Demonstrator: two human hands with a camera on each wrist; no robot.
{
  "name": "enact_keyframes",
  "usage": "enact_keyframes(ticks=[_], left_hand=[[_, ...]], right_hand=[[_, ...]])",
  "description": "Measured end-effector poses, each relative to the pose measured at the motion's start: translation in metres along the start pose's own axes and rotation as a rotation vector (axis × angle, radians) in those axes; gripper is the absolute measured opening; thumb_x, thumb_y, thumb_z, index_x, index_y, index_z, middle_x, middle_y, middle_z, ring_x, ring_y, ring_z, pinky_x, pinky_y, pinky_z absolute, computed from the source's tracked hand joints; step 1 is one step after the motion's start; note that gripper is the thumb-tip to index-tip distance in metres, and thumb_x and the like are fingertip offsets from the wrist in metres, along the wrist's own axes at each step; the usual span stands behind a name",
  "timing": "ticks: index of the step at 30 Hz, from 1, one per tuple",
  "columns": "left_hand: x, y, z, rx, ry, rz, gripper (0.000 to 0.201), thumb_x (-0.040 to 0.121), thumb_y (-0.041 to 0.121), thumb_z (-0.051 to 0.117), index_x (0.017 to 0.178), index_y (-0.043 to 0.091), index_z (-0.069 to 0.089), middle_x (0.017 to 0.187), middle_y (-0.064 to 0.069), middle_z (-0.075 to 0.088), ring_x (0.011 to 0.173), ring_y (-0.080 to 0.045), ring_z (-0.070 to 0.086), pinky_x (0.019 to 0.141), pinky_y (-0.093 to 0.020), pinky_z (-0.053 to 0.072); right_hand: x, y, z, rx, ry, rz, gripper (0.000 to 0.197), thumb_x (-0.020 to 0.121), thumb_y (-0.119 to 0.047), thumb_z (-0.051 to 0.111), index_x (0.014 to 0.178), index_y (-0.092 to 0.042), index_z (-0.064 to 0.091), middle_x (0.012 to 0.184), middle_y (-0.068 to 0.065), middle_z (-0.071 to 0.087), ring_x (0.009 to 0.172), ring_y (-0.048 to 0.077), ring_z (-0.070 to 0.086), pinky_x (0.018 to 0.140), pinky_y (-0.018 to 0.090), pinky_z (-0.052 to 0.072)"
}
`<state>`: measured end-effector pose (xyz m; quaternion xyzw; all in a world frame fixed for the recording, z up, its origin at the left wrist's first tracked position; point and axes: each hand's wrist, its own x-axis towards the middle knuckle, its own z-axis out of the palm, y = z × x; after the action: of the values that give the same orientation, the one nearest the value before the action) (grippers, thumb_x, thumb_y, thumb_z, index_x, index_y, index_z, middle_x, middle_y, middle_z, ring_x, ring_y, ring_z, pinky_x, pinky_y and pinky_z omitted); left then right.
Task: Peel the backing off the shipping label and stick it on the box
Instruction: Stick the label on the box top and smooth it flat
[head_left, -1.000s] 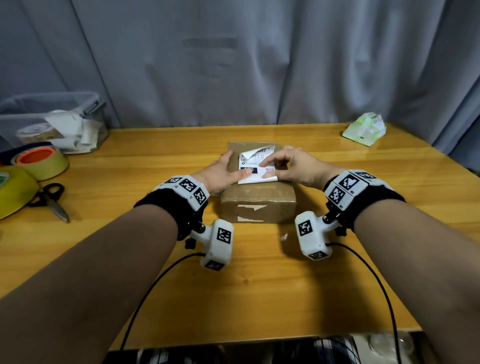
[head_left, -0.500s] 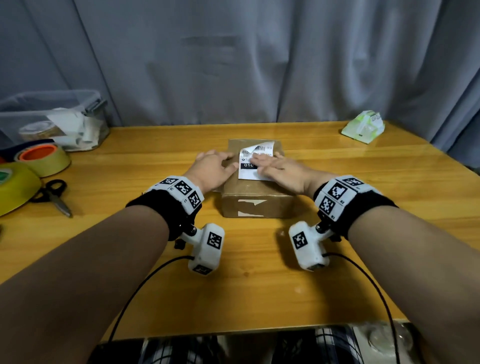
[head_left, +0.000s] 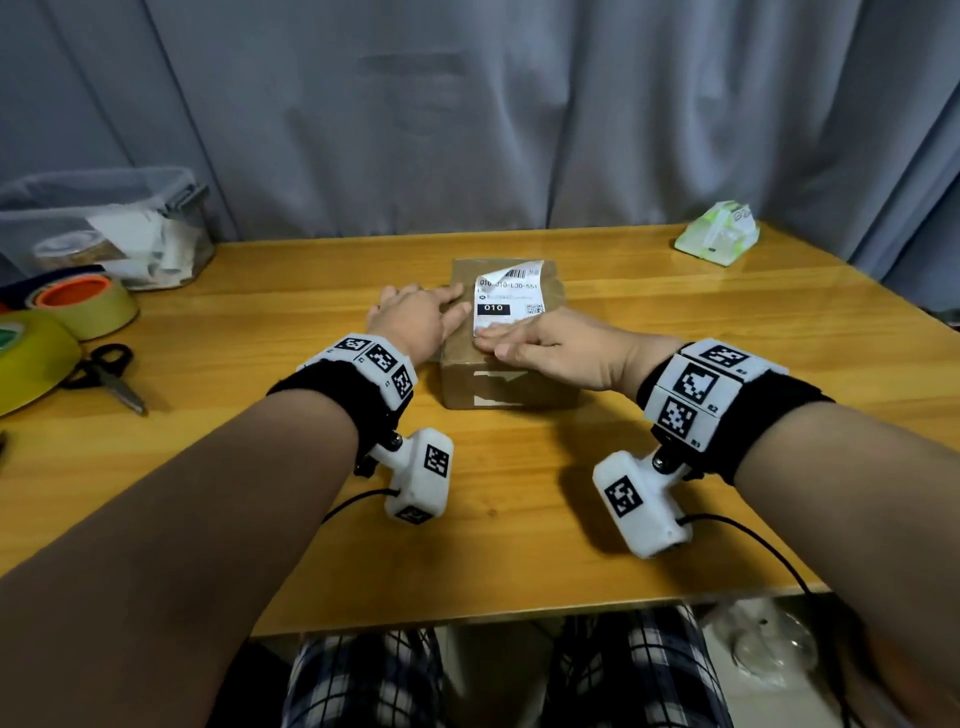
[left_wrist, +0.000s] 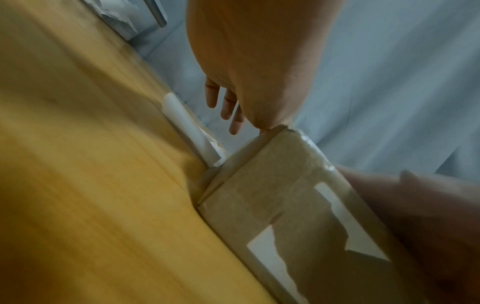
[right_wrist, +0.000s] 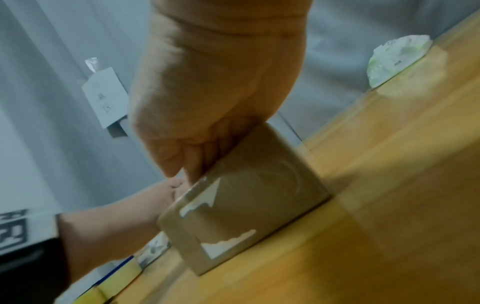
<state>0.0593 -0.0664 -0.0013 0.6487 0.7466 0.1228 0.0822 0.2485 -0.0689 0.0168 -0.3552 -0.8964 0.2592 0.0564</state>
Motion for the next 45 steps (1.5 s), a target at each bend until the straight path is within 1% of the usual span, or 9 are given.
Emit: enact_keyframes(ticks=[3,5,7,11,21,29,34,41,45], left_hand=[[0.001,-0.002,0.002,-0.046,0.007,-0.004,0.049,0.093,0.054,0.036,0.14,0.041,0.037,0.14,-0.01,0.044,0.127,-0.033,0.033,0.107,-0.044,0.027],[0.002,-0.003,0.003,-0.056,0.007,0.003,0.048,0.093,0.054,0.034,0.14,0.042,0.037,0.138,-0.01,0.046,0.127,-0.032,0.033,0.105,-0.044,0.027],[0.001,-0.005,0.004,-0.079,0.011,0.004,0.048,0.094,0.054,0.033,0.14,0.043,0.037,0.138,-0.009,0.046,0.128,-0.031,0.033,0.107,-0.044,0.026],[0.001,-0.006,0.007,-0.09,0.01,0.004,0.047,0.094,0.053,0.031,0.139,0.042,0.037,0.14,-0.011,0.045,0.13,-0.032,0.032,0.112,-0.045,0.025],[0.004,-0.006,0.009,-0.136,0.012,-0.022,0.044,0.095,0.05,0.034,0.137,0.044,0.039,0.147,-0.013,0.038,0.137,-0.033,0.026,0.115,-0.049,0.02],[-0.001,-0.003,0.002,-0.077,-0.022,-0.007,0.048,0.095,0.053,0.03,0.141,0.043,0.033,0.141,-0.009,0.042,0.131,-0.032,0.031,0.109,-0.045,0.025],[-0.002,0.002,-0.001,-0.014,-0.031,-0.025,0.048,0.094,0.054,0.031,0.141,0.043,0.033,0.14,-0.009,0.043,0.129,-0.032,0.033,0.105,-0.044,0.029],[-0.001,0.006,-0.003,0.07,-0.029,-0.043,0.048,0.094,0.055,0.028,0.141,0.045,0.032,0.14,-0.01,0.04,0.129,-0.032,0.032,0.105,-0.045,0.027],[-0.003,0.008,-0.006,0.121,0.0,-0.034,0.049,0.094,0.053,0.031,0.141,0.039,0.035,0.139,-0.01,0.036,0.126,-0.032,0.033,0.104,-0.046,0.028]], right_hand=[[0.003,-0.005,-0.007,0.028,0.088,-0.017,0.04,0.092,-0.044,0.043,0.11,-0.02,0.069,0.115,0.009,0.07,0.105,0.015,0.061,0.096,0.037,0.046],[0.01,-0.006,-0.012,0.127,0.276,-0.057,0.032,0.095,-0.033,0.044,0.111,-0.021,0.068,0.108,0.002,0.071,0.099,0.012,0.059,0.09,0.031,0.046],[0.019,-0.002,-0.014,0.1,0.331,0.016,0.034,0.097,-0.032,0.04,0.119,-0.02,0.063,0.118,0.002,0.066,0.109,0.012,0.055,0.096,0.029,0.041],[0.027,0.014,0.001,-0.052,0.144,0.146,0.04,0.097,-0.032,0.038,0.132,-0.017,0.052,0.148,-0.001,0.041,0.139,0.015,0.035,0.117,0.029,0.022],[0.012,-0.006,0.009,0.164,0.066,-0.06,0.03,0.093,-0.012,0.047,0.115,-0.004,0.065,0.131,0.006,0.059,0.126,0.009,0.049,0.112,0.021,0.031],[0.023,0.019,-0.002,0.293,0.202,0.089,0.035,0.096,-0.02,0.041,0.124,-0.01,0.059,0.143,0.002,0.049,0.134,0.013,0.04,0.111,0.018,0.02],[0.015,0.024,-0.002,0.284,0.226,0.109,0.038,0.083,-0.033,0.051,0.112,-0.014,0.069,0.128,-0.001,0.062,0.125,0.008,0.05,0.114,0.027,0.029],[-0.009,0.019,0.003,0.327,0.278,0.05,0.029,0.085,-0.015,0.049,0.099,-0.008,0.073,0.113,0.006,0.07,0.111,0.005,0.059,0.108,0.026,0.039],[-0.02,0.005,-0.005,0.425,0.332,0.021,0.037,0.071,-0.023,0.047,0.091,-0.008,0.075,0.088,0.006,0.075,0.089,0.005,0.069,0.087,0.02,0.052]])
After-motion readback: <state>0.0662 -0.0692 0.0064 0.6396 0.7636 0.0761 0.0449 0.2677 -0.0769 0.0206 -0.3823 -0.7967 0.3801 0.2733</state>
